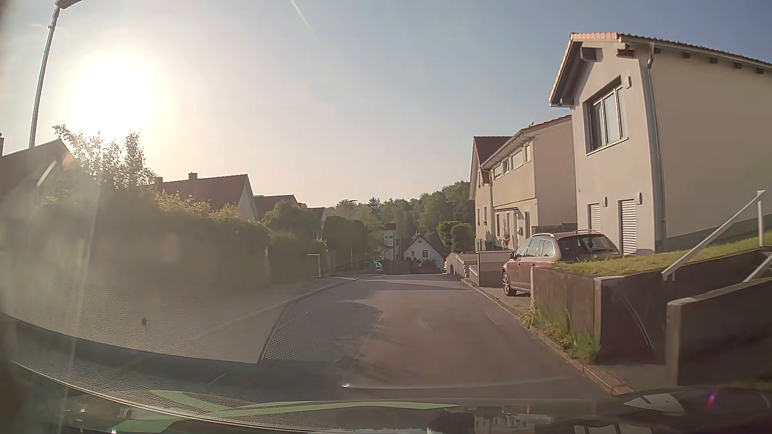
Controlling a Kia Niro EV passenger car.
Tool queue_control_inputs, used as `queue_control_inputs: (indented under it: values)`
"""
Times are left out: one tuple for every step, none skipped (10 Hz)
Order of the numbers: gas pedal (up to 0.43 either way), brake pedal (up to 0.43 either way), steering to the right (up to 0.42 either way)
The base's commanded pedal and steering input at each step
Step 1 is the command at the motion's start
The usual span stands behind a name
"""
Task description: Follow the waypoints while adhering to traffic rules and regulations
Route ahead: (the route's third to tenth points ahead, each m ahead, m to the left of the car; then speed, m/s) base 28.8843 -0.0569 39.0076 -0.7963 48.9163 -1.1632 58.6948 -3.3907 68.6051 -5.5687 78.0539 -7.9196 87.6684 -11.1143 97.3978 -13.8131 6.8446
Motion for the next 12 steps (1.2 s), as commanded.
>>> queue_control_inputs:
  values:
    - [0.0, 0.0, -0.003]
    - [0.0, 0.0, 0.0]
    - [0.0, 0.0, 0.0]
    - [0.0, 0.0, 0.0]
    - [0.0, 0.0, 0.0]
    - [0.0, 0.0, 0.0]
    - [0.0, 0.0, 0.0]
    - [0.0, 0.012, 0.001]
    - [0.0, 0.049, 0.001]
    - [0.0, 0.073, 0.002]
    - [0.0, 0.091, 0.003]
    - [0.0, 0.104, 0.005]
